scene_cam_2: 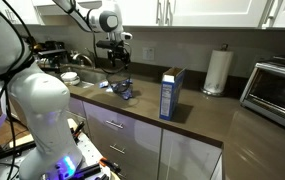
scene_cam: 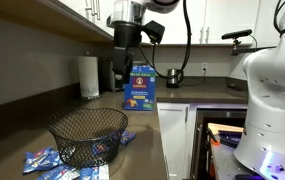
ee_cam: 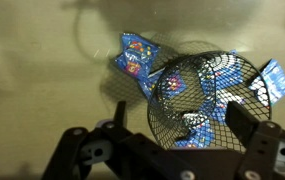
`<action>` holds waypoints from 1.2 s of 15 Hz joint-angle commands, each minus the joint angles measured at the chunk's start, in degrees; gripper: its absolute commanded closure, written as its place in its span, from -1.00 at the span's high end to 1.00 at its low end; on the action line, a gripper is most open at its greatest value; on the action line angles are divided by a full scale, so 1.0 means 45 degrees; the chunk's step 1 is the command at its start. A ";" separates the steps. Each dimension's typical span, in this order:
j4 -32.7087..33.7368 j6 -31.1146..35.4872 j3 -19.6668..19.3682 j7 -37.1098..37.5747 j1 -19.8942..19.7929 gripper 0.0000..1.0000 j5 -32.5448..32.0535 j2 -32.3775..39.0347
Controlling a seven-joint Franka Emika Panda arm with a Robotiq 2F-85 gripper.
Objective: Move the black basket to the right
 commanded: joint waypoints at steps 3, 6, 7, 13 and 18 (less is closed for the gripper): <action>-0.0163 -0.0186 0.0547 -0.0083 0.0422 1.00 -0.0250 0.0450; -0.0044 -0.0150 0.0674 -0.0338 0.0740 1.00 0.0038 0.0918; 0.0020 -0.0193 0.0727 -0.0400 0.0844 1.00 0.0045 0.1082; 0.0721 -0.0489 0.1107 -0.0678 0.1349 1.00 -0.0050 0.2066; 0.1540 -0.0891 0.1300 -0.1716 0.1548 1.00 -0.0267 0.3143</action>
